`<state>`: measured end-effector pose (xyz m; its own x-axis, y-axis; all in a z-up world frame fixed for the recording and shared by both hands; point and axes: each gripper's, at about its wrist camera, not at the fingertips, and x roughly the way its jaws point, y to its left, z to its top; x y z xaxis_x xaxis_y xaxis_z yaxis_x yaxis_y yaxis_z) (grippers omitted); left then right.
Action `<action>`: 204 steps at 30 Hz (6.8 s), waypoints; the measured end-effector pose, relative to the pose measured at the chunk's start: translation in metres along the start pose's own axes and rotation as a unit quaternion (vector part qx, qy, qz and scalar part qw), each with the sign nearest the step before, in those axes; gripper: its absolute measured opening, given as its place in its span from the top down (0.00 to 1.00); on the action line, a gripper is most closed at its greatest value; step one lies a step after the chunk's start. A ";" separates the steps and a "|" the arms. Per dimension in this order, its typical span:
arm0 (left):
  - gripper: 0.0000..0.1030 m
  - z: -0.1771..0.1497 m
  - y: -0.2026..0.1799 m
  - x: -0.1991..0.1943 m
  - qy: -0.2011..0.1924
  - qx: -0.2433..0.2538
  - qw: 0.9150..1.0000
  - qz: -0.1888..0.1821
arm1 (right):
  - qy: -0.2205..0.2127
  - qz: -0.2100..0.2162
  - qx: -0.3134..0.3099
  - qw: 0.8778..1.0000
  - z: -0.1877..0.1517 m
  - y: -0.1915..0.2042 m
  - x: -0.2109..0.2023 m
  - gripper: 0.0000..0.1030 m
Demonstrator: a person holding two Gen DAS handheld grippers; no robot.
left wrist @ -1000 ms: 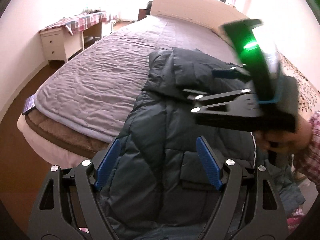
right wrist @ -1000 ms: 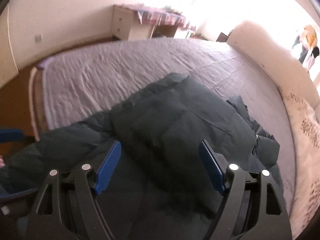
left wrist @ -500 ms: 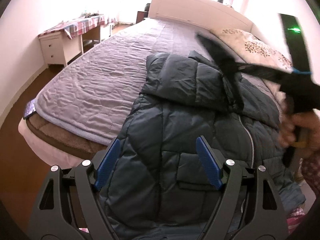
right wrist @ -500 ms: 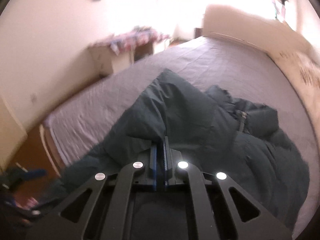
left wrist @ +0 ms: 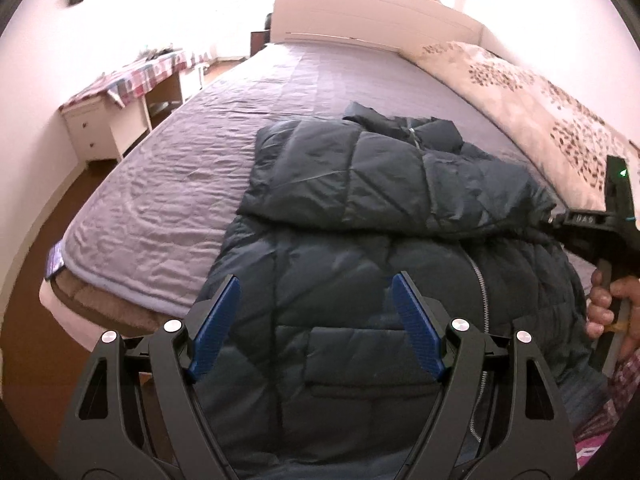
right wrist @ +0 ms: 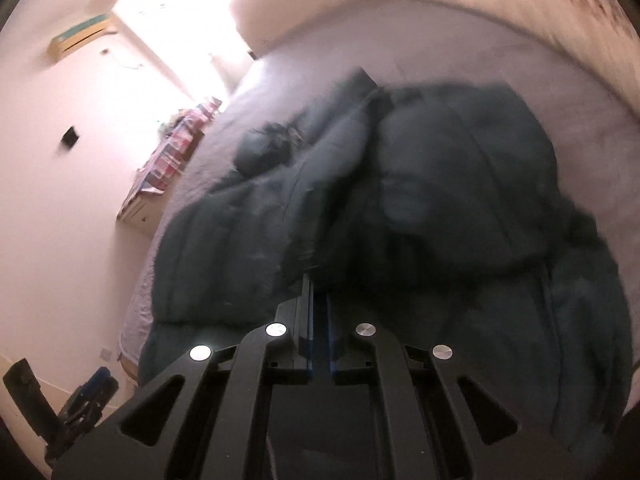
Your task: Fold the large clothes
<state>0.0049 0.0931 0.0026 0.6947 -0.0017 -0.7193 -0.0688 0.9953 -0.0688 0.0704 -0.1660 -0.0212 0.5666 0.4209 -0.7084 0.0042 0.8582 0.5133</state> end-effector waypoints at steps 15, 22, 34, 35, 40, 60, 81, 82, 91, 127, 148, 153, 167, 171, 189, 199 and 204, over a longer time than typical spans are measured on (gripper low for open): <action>0.25 0.001 -0.034 0.007 0.022 0.045 0.999 0.016 | -0.002 0.008 0.047 0.999 0.000 -0.036 0.005 0.73; 0.25 0.000 -0.030 0.009 0.026 0.032 0.999 0.021 | 0.006 0.012 0.039 0.999 -0.007 -0.041 0.005 0.93; 0.25 0.001 -0.014 0.011 0.028 0.009 0.999 0.024 | 0.030 -0.024 0.032 0.999 -0.011 -0.045 0.025 0.90; 0.25 0.002 -0.012 0.010 0.027 0.008 0.999 0.028 | 0.031 -0.026 0.031 0.999 -0.011 -0.045 0.025 0.87; 0.25 0.003 0.004 0.000 0.019 0.003 0.999 0.046 | 0.036 -0.032 0.012 0.999 -0.011 -0.041 0.017 0.69; 0.25 -0.047 0.072 -0.034 0.095 -0.041 0.993 0.051 | 0.019 -0.073 -0.081 0.994 -0.052 -0.029 -0.037 0.46; 0.46 -0.118 0.083 -0.053 0.181 -0.105 0.977 -0.028 | 0.005 -0.054 -0.075 0.996 -0.073 -0.046 -0.073 0.46; 0.44 -0.120 0.085 -0.051 0.190 -0.113 0.975 -0.027 | 0.004 -0.054 -0.072 0.996 -0.075 -0.048 -0.076 0.46; 0.74 -0.121 0.078 -0.052 0.188 -0.101 0.976 -0.037 | -0.008 -0.047 -0.053 0.997 -0.079 -0.059 -0.090 0.46; 0.89 -0.087 0.064 -0.069 0.114 -0.063 0.988 -0.086 | 0.115 0.008 0.050 0.992 -0.169 -0.132 -0.184 0.74; 0.89 -0.028 0.069 -0.173 -0.070 -0.029 0.989 -0.129 | -0.103 0.128 -0.026 0.986 -0.122 -0.066 -0.290 0.85; 0.89 -0.025 0.070 -0.202 -0.102 -0.017 0.982 -0.156 | -0.140 0.160 -0.024 0.977 -0.128 -0.068 -0.319 0.85; 0.89 -0.002 0.072 -0.196 -0.113 -0.036 0.978 -0.172 | -0.153 0.168 -0.004 0.974 -0.095 -0.074 -0.316 0.85; 0.89 0.030 0.076 -0.178 -0.114 -0.058 0.976 -0.177 | -0.149 0.161 0.004 0.976 -0.054 -0.071 -0.302 0.85; 0.88 0.224 0.055 0.062 -0.046 -0.082 0.992 -0.084 | -0.087 0.050 0.064 0.993 0.193 -0.069 -0.079 0.85; 0.88 0.213 0.069 0.195 0.045 -0.125 0.990 -0.052 | -0.015 -0.018 0.091 0.996 0.217 -0.108 0.055 0.85; 0.85 0.205 0.070 0.218 0.059 -0.129 0.989 -0.046 | 0.003 -0.039 0.100 0.994 0.205 -0.121 0.084 0.84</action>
<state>0.2982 0.1827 -0.0169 0.6193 -0.1176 -0.7763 -0.1994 0.9327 -0.3004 0.2868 -0.2946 -0.0436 0.5540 0.3571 -0.7520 0.2117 0.8132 0.5421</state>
